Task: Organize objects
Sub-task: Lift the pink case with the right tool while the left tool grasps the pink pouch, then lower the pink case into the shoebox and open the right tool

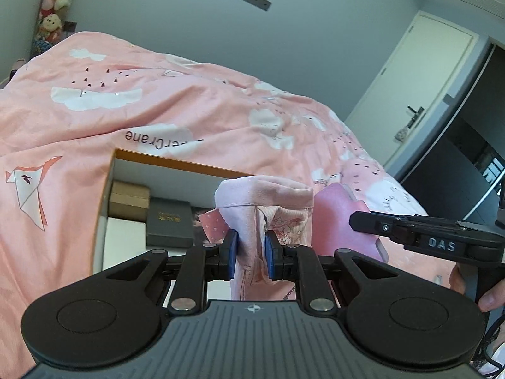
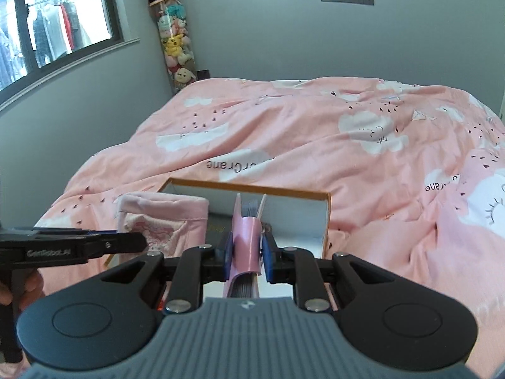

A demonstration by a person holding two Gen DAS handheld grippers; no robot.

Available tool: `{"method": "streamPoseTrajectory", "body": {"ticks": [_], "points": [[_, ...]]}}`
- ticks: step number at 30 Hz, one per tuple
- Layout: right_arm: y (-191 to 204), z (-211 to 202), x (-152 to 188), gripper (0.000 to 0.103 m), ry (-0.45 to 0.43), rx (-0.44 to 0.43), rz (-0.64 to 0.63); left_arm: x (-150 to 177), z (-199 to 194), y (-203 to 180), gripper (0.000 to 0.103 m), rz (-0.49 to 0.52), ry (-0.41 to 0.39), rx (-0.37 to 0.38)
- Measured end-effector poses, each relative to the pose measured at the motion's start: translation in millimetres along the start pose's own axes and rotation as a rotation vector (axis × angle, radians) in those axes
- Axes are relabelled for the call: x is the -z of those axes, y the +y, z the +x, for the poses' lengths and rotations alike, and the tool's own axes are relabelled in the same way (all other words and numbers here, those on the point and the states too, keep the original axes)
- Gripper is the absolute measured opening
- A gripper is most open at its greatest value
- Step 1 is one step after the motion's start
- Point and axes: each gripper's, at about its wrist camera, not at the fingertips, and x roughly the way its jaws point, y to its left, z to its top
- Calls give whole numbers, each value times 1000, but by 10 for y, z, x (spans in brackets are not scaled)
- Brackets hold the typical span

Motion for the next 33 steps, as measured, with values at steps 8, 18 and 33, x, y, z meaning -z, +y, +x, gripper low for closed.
{"method": "streamPoseTrajectory", "body": {"ticks": [8, 18, 33], "points": [[-29, 774, -57, 20, 89, 78, 11, -44, 339, 240, 20, -26, 57, -26], [-124, 1439, -57, 20, 165, 142, 36, -104, 641, 479, 20, -17, 124, -61], [-229, 1905, -43, 20, 219, 140, 96, -135, 830, 580, 20, -24, 154, -78]]}}
